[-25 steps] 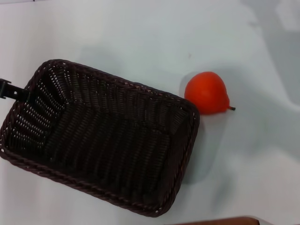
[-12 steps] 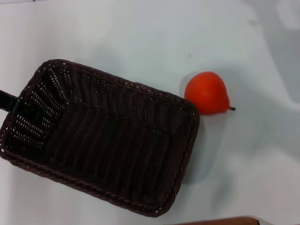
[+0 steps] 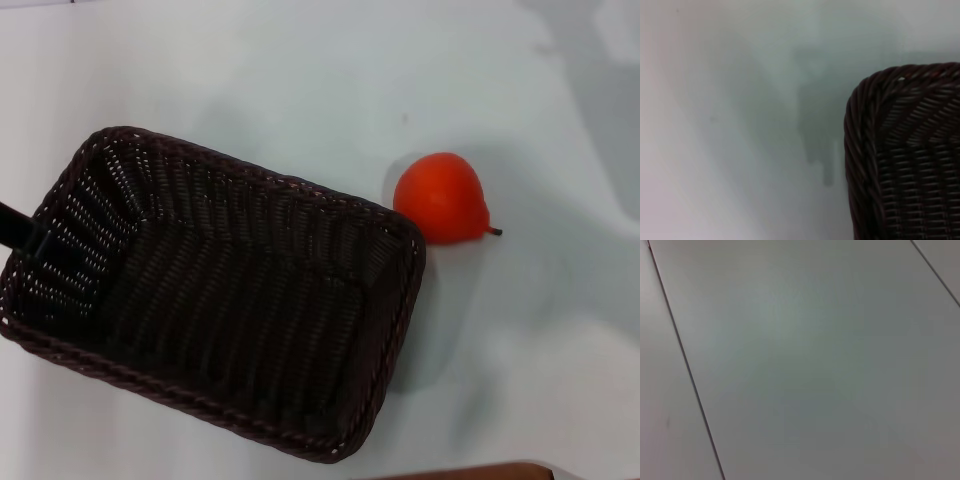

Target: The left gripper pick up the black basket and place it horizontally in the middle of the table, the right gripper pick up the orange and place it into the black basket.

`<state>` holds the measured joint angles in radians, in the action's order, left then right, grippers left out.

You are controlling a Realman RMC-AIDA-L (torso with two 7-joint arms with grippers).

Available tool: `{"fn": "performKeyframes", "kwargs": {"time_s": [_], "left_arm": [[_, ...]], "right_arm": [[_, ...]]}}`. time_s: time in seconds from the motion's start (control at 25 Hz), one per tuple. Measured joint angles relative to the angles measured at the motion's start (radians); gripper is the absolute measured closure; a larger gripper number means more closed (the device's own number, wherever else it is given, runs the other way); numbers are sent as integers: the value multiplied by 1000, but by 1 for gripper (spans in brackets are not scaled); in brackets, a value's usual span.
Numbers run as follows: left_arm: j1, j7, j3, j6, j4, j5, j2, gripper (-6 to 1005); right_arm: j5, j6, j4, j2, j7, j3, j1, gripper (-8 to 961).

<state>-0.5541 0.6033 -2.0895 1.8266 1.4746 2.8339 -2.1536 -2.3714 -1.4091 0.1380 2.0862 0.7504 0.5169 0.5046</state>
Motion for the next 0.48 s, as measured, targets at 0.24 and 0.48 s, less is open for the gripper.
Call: {"fn": "performKeyframes", "kwargs": {"time_s": [0.24, 0.48], "left_arm": [[0, 1, 15, -2, 33, 5, -6, 684], [-8, -74, 30, -1, 22, -17, -12, 772]], "right_arm": [[-2, 6, 10, 0, 11, 0, 0, 28], [-5, 42, 49, 0, 12, -21, 6, 28]]}}
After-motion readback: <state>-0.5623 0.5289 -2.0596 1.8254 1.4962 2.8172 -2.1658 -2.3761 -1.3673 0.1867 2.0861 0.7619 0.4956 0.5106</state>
